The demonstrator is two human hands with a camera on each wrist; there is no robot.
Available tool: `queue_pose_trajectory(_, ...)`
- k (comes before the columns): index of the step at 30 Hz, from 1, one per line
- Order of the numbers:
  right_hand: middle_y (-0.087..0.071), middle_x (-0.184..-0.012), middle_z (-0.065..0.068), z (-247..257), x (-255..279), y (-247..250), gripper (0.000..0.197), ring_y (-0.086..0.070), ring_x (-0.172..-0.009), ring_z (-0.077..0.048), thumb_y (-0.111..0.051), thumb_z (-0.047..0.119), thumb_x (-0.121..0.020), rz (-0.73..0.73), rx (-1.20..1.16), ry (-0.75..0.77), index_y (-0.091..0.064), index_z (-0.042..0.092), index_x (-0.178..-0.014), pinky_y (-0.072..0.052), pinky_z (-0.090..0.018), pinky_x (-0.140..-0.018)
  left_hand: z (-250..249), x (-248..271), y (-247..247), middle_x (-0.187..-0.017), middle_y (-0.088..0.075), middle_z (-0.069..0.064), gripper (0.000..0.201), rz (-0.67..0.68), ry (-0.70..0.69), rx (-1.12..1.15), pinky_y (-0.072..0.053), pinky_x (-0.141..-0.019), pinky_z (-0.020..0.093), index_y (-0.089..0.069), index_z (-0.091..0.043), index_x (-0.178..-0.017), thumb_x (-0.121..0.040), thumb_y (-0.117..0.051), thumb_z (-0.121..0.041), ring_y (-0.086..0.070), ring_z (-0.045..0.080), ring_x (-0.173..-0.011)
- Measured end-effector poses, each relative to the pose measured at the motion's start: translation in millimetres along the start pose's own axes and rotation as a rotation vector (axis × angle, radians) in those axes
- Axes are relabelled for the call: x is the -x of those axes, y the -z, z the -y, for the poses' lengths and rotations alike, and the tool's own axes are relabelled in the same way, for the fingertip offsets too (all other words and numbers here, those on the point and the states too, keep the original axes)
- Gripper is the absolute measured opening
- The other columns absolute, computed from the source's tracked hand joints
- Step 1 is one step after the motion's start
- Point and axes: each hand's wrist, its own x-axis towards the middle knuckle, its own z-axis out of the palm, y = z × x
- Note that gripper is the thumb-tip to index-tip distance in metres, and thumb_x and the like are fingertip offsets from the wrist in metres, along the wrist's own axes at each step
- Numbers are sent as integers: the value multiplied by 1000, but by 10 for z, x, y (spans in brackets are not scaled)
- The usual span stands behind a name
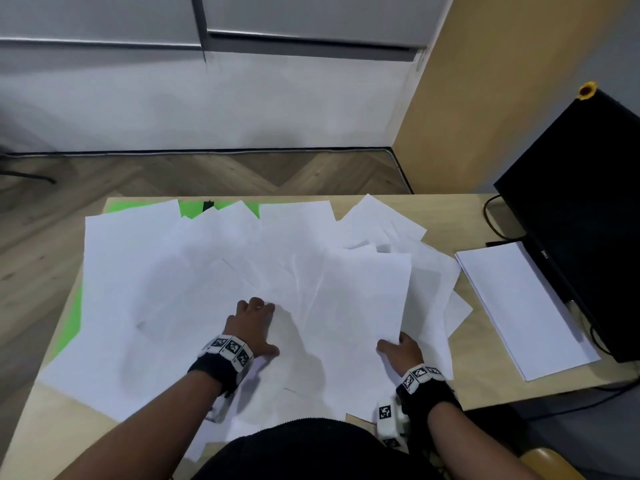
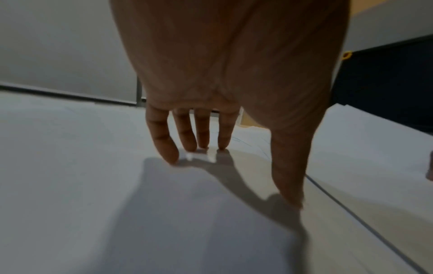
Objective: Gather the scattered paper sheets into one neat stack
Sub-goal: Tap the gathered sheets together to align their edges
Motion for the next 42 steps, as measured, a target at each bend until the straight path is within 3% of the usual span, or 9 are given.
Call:
queue_pose_trajectory(4, -66, -81, -10, 83, 58, 30, 15, -56, -65, -16, -68, -5, -75, 45, -24, -12, -69, -7, -90, -43, -7, -43, 37, 81, 0, -129, -43, 0, 97, 23, 23, -88, -43, -95, 41, -38, -24, -134, -55, -81, -62, -42, 24, -119)
queue_pose_trajectory(9, -63, -76, -4, 110, 71, 78, 13, -56, -68, -18, -68, -1, -73, 80, 1, -25, -70, -2, -86, -43, -21, -57, 101, 60, 32, -116, -51, -4, 86, 25, 52, -195, -33, -94, 38, -48, -31, -119, -49, -73, -73, -45, 21, -113)
queue_pose_trajectory(14, -66, -84, 2, 47, 52, 61, 31, -61, -84, -24, -67, -4, -67, 79, -26, 24, -66, 5, -97, -46, -26, -75, 170, -3, 57, -99, -45, -6, 58, 89, 46, -33, -39, -73, 30, -51, -31, -95, -53, -78, -60, -50, 19, -96)
queue_pose_trajectory(18, -60, -83, -5, 110, 158, 142, 33, -53, -78, -21, -69, 3, -61, 123, -55, -12, -64, 1, -93, -43, -20, -58, 241, -50, 116, -106, -66, -7, 41, 162, 53, 40, -44, -75, 25, -60, -35, -106, -68, -73, -44, -62, 18, -96)
queue_pose_trajectory(22, -56, -80, -7, 80, 170, 179, 16, -48, -65, -17, -63, -13, -75, 110, -168, -45, -61, -3, -87, -41, -8, -45, 355, -134, 262, -114, -67, 5, 35, 132, 92, 118, -46, -86, 29, -66, -23, -113, -87, -62, -46, -60, 25, -107)
queue_pose_trajectory(27, -58, -55, 0, 37, 196, 1, 36, -54, -56, -14, -64, 8, -42, 114, -280, -107, -61, 0, -76, -44, -25, -61, 403, -263, 355, -125, -63, 14, 41, 20, 253, 444, -44, -95, 34, -60, -12, -125, -94, -57, -39, -58, 31, -114)
queue_pose_trajectory(34, -66, -83, -14, -326, -203, -299, 62, -60, -78, -24, -77, 21, -29, 204, -177, -119, -65, -2, -86, -52, -36, -76, 117, -245, 213, -108, -67, 14, 40, -99, 411, 842, -48, -83, 35, -63, -11, -112, -90, -47, -40, -62, 31, -92)
queue_pose_trajectory(39, -72, -89, -7, 2, 182, -373, 38, -67, -87, -26, -74, 14, -48, 276, -21, -78, -68, 9, -85, -53, -38, -88, -178, -150, -72, -134, -56, 19, 60, 5, 397, 918, -40, -102, 38, -56, -7, -131, -96, -33, -50, -55, 33, -117)
queue_pose_trajectory(42, -73, -95, -8, 30, 195, -422, 50, -68, -91, -24, -73, 17, -43, 299, 0, -63, -69, 6, -92, -54, -37, -91, -363, -125, -162, -140, -54, 10, 85, 105, 287, 994, -34, -111, 35, -50, -8, -139, -87, -41, -75, -52, 29, -127)
